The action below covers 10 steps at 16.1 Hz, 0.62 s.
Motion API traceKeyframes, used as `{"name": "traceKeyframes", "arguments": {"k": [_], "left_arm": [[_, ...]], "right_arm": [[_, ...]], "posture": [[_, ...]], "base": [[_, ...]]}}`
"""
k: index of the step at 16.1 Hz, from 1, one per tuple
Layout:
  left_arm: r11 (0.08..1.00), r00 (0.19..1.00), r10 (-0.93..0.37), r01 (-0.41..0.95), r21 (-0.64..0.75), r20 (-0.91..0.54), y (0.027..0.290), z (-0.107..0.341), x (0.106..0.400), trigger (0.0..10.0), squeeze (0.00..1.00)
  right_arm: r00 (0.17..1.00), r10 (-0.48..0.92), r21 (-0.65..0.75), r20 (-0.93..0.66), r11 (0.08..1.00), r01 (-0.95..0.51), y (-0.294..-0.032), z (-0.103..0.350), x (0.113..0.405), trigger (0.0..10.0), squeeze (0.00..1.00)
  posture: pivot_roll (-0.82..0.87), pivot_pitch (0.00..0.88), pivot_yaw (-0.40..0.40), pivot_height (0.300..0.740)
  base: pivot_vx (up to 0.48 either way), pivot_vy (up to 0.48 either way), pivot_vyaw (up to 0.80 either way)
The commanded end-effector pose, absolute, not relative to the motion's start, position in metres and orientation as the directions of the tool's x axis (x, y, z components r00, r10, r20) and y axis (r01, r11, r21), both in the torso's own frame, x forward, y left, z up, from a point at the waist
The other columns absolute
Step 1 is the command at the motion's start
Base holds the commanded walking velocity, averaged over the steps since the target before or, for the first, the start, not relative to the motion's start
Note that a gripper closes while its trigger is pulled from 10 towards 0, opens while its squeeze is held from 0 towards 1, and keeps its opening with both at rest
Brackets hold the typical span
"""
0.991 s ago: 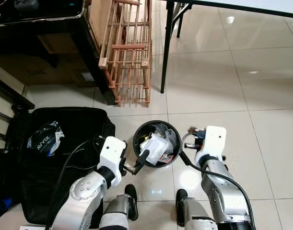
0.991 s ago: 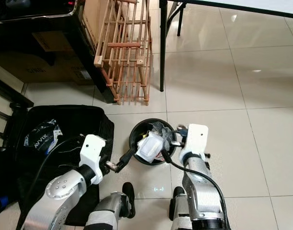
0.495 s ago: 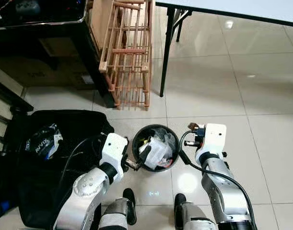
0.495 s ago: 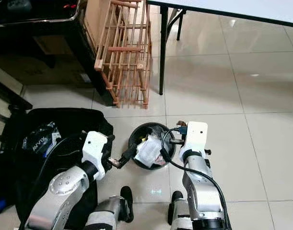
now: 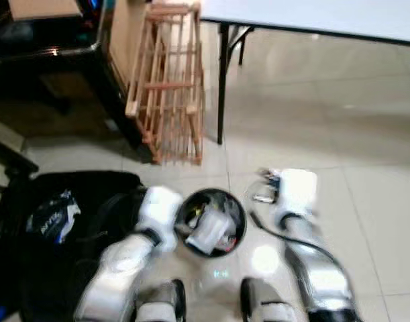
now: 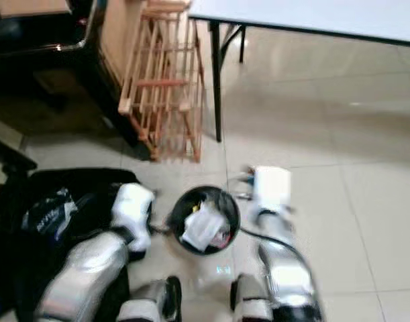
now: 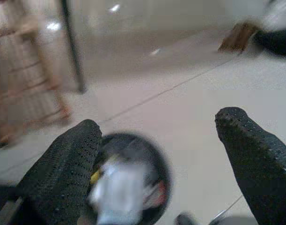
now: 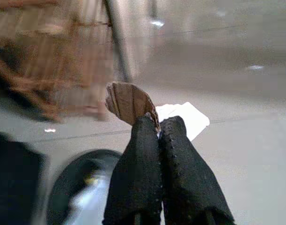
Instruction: Picking trash to rubbish bin
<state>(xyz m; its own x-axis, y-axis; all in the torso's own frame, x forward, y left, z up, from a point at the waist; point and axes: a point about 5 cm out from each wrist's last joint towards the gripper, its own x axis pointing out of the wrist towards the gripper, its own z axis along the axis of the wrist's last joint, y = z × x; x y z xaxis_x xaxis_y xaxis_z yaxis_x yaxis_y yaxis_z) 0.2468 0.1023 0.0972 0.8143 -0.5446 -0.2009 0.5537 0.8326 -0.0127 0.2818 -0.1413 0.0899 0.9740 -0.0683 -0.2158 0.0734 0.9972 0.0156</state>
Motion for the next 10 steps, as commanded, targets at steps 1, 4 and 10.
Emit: {"name": "traceKeyframes", "arguments": {"k": [1, 4, 10], "left_arm": [[0.846, 0.815, -0.518, 0.534, -0.01, -0.259, 0.1136, 0.0852, 0.2413, 10.0, 0.0], [0.848, 0.817, -0.512, 0.53, -0.005, -0.266, 0.1139, 0.0835, 0.2412, 10.0, 0.0], [0.855, 0.817, -0.496, 0.519, 0.0, -0.294, 0.1203, 0.0776, 0.2342, 10.0, 0.0]], "right_arm": [[0.97, -0.042, 0.031, -0.239, 0.998, 0.051, -0.1312, 0.0845, 0.2784, 10.0, 0.0], [0.971, -0.04, 0.028, -0.237, 0.998, 0.048, -0.1311, 0.085, 0.2789, 10.0, 0.0], [0.96, -0.01, 0.028, -0.28, 0.999, 0.019, -0.1248, 0.0753, 0.2757, 10.0, 0.0]], "posture": [[0.05, 0.313, 0.054, 0.74], [0.05, 0.313, 0.051, 0.74], [0.06, 0.333, 0.055, 0.74]], "base": [[0.0, 0.0, 0.0], [0.0, 0.0, 0.0], [0.0, 0.0, 0.0]]}}
